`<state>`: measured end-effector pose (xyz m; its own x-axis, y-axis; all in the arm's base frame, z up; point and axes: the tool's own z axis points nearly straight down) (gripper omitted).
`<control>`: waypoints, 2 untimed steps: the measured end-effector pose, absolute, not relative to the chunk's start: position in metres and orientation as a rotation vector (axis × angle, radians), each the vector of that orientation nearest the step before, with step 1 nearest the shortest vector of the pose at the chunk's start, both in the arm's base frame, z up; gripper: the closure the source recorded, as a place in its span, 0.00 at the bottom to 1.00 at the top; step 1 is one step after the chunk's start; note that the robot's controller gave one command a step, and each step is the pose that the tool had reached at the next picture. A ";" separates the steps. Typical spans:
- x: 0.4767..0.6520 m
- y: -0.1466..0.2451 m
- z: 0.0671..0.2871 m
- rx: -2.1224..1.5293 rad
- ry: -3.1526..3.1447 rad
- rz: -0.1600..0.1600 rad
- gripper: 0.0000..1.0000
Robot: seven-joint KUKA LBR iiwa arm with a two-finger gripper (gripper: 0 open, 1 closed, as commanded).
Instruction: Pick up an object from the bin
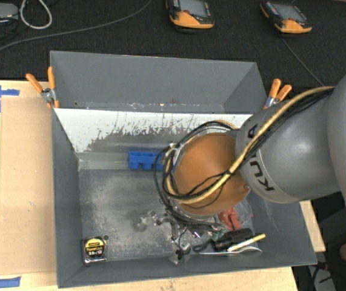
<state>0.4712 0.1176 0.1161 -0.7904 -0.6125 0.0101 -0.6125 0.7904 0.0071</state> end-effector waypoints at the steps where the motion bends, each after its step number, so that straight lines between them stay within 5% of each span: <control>1: 0.474 0.034 0.083 1.014 -2.985 0.002 0.00; 2: 0.470 0.000 0.071 1.272 -2.869 -0.008 1.00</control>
Offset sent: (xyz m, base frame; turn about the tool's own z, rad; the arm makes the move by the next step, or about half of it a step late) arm -0.0012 -0.0947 -0.0461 -0.3126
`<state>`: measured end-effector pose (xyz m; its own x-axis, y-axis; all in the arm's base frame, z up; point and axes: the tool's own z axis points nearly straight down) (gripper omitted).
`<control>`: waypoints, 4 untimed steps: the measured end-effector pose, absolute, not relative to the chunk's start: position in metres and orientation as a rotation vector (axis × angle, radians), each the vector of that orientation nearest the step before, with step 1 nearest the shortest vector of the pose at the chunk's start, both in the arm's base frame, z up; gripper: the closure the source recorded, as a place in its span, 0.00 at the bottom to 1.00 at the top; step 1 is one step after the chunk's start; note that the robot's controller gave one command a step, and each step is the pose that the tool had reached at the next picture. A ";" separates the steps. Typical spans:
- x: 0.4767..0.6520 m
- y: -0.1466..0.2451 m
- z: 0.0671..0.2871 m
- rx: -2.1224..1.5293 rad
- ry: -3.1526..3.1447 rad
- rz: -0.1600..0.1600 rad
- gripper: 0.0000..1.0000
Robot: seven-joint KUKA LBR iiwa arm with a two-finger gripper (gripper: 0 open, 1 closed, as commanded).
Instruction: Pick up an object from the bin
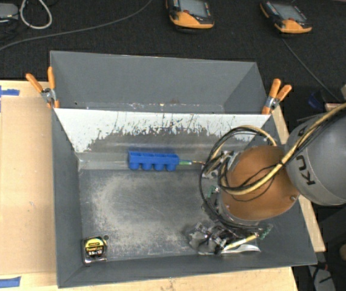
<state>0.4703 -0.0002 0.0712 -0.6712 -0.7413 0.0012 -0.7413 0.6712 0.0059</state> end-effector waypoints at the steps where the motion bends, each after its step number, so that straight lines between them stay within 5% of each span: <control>1: 0.470 0.007 0.071 1.333 -2.842 -0.009 1.00; 2: 0.470 0.008 0.076 1.340 -2.837 -0.013 1.00; 3: 0.470 0.009 0.141 1.339 -2.837 -0.016 1.00; 4: 0.467 0.010 0.149 1.327 -2.833 -0.022 1.00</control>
Offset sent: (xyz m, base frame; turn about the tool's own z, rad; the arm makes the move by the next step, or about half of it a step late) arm 0.0001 0.0054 0.0114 -0.0332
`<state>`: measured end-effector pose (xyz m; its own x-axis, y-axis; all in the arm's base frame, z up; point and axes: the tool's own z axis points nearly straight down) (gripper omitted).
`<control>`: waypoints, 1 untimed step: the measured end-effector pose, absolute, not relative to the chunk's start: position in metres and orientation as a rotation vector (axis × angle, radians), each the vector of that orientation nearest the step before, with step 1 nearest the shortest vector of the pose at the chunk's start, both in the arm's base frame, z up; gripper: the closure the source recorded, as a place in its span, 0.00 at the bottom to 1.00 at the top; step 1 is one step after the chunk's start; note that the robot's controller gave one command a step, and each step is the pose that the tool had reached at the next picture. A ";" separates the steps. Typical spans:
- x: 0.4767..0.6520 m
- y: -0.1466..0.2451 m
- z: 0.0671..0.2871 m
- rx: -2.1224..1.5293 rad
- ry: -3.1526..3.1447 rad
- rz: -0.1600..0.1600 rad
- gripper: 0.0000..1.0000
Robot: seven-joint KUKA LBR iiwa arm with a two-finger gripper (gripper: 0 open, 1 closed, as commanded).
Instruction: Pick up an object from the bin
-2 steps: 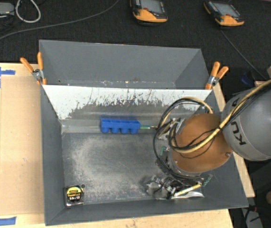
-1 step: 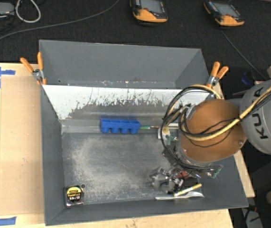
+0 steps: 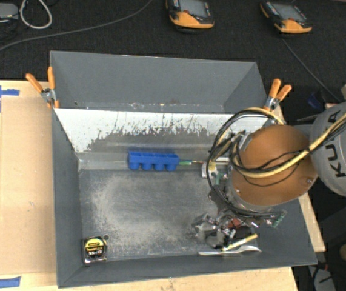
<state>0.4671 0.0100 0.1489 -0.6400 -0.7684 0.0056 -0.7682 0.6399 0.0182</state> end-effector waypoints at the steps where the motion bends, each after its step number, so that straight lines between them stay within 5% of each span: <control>1: 0.468 0.010 0.143 1.322 -2.838 -0.023 1.00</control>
Offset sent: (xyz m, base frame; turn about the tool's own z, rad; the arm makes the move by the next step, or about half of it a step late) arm 0.0001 -0.0001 0.0072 0.0005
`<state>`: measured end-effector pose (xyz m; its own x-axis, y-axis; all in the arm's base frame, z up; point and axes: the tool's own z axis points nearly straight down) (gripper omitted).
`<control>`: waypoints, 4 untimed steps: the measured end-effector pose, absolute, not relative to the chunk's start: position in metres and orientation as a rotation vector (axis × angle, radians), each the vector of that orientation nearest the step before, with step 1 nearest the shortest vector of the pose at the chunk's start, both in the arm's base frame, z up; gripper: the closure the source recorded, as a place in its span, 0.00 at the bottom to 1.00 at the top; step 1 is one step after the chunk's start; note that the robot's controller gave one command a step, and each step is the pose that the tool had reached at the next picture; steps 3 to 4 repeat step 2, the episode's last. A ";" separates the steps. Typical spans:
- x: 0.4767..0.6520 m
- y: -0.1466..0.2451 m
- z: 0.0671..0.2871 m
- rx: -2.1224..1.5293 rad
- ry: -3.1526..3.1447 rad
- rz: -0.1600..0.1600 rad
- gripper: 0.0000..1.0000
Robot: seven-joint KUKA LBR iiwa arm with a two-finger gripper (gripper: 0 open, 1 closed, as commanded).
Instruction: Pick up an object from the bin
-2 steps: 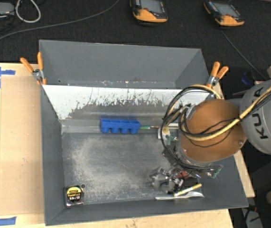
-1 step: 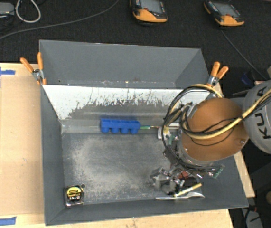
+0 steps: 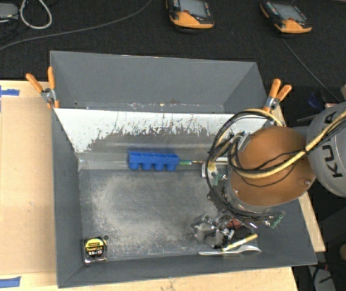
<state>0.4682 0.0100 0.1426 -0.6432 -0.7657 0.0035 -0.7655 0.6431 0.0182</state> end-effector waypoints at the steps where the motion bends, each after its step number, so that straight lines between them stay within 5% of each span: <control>1: 0.467 0.010 0.155 1.316 -2.839 -0.025 1.00; 4: 0.468 0.011 0.169 1.310 -2.843 -0.027 1.00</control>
Offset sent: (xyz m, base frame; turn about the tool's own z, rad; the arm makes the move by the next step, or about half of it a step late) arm -0.0004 0.0001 0.0269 0.0007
